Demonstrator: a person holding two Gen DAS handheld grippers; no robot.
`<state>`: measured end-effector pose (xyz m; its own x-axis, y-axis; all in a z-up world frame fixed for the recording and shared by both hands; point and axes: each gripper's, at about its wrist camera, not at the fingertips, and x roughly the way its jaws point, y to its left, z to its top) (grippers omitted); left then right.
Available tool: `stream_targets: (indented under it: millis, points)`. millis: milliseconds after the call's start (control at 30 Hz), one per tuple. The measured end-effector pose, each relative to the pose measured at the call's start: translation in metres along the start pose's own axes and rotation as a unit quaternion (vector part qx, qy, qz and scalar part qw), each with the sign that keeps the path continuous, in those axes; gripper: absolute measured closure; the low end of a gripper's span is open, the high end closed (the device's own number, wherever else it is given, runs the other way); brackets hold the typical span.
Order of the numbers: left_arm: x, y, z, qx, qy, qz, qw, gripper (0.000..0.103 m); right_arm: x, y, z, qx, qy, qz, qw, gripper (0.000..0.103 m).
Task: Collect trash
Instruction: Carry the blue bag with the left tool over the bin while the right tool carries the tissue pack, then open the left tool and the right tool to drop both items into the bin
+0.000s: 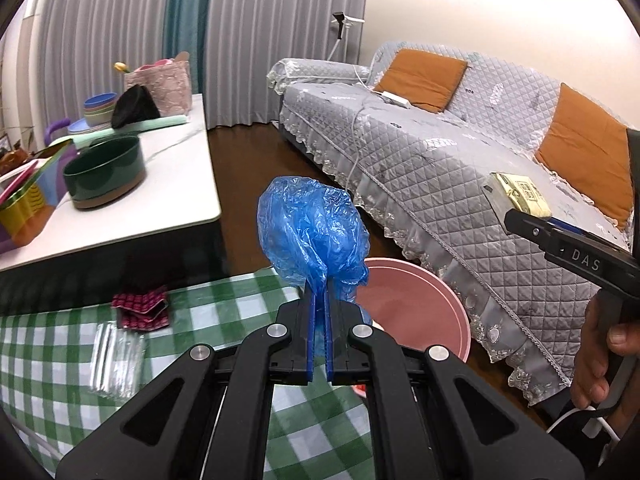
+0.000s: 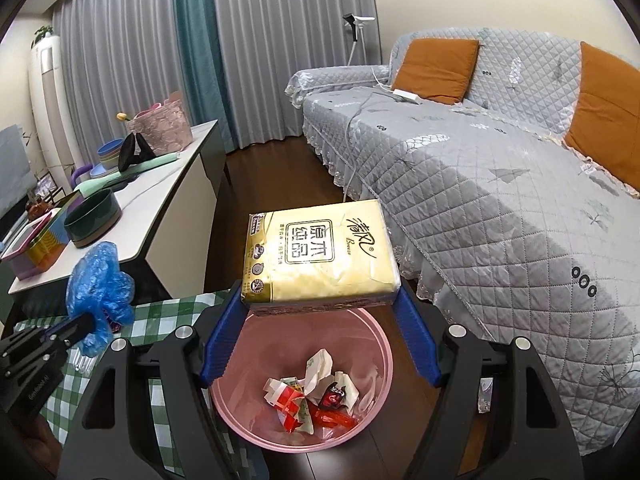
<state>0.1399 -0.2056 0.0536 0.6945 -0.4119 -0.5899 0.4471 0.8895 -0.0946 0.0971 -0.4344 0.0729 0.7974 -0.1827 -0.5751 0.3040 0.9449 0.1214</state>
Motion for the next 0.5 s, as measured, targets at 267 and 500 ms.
stream_targets:
  millis: [267, 500]
  points:
    - [0.024, -0.013, 0.000, 0.007, 0.013, -0.012, 0.9998, 0.100, 0.007, -0.004, 0.000, 0.005, 0.005, -0.006, 1.000, 0.031]
    - [0.045, -0.021, 0.001, 0.012, 0.027, -0.026, 0.9992, 0.100, 0.014, -0.009, 0.000, 0.012, 0.011, -0.008, 1.000, 0.031]
